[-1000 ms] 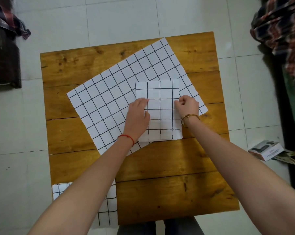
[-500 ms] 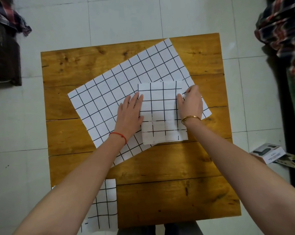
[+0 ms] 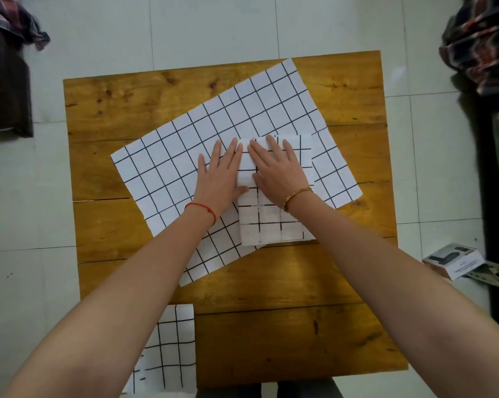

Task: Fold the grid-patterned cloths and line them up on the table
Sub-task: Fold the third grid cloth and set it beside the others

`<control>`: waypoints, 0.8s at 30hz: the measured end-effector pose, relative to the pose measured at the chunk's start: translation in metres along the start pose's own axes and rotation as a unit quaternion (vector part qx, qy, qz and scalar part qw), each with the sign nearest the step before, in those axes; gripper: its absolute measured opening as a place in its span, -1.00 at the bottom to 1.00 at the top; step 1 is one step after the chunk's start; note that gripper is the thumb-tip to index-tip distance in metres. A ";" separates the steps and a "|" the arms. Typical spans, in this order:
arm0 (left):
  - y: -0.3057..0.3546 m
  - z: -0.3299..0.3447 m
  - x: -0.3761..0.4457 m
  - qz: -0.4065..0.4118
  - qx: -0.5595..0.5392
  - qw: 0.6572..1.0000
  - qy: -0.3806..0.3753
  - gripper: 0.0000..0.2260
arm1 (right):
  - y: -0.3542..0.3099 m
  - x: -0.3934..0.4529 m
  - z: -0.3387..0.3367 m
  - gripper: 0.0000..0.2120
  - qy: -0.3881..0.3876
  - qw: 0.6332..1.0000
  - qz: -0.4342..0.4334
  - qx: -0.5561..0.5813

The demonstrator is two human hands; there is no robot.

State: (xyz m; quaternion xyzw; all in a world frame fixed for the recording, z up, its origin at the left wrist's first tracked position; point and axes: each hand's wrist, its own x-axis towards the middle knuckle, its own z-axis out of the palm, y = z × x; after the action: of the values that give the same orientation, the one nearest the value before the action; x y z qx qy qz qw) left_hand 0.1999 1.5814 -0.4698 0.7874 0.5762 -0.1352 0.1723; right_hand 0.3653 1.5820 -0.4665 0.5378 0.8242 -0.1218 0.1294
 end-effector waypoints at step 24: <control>-0.001 0.003 0.000 0.000 0.032 0.999 0.004 -0.21 | 0.053 -0.026 0.010 -0.47 0.034 0.989 0.140 0.046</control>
State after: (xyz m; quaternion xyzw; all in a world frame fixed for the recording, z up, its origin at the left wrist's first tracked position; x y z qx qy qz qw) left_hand 0.1986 1.5800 -0.4724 0.7931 0.5721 -0.1511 0.1446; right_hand 0.4243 1.5774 -0.4698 0.6569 0.7383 -0.1224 0.0920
